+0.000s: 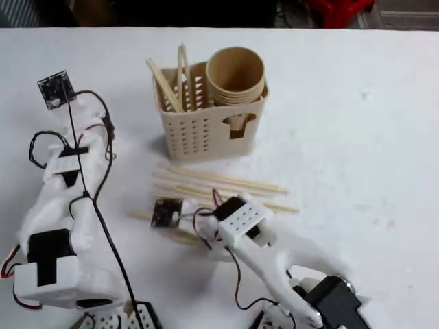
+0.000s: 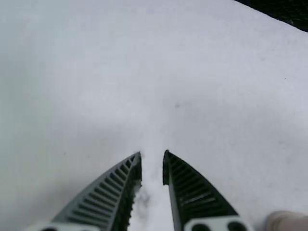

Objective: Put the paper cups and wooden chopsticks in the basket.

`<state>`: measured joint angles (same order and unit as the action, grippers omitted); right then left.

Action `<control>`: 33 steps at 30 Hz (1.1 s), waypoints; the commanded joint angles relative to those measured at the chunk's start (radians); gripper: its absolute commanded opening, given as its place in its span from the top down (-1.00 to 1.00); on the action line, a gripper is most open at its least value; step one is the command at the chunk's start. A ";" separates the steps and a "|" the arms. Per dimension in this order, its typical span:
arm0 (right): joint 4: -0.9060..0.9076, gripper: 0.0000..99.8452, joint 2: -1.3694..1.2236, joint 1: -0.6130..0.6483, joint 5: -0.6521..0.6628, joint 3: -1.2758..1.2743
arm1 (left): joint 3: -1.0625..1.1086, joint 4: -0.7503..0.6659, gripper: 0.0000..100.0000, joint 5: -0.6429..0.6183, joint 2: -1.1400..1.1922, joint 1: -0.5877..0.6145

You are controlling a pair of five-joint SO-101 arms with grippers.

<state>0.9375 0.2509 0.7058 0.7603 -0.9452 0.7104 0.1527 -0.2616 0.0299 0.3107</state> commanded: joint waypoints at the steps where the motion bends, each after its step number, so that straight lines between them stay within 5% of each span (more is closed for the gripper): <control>1: -0.056 0.87 0.001 -0.050 -0.029 0.048 | -0.043 -0.020 0.81 0.008 -0.007 0.005; 12: 0.004 0.92 0.185 -0.053 -0.034 0.071 | -0.046 -0.020 0.81 0.008 -0.007 0.005; 21: 0.165 0.96 0.058 -0.051 0.020 0.397 | -0.041 -0.020 0.81 0.008 -0.007 0.005; 33: -0.015 0.87 -0.165 -0.054 0.066 0.293 | -0.043 -0.020 0.81 0.008 -0.007 0.005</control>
<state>0.9927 0.0821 0.6644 0.8155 -0.6276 0.7104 0.1527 -0.2616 0.0299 0.3107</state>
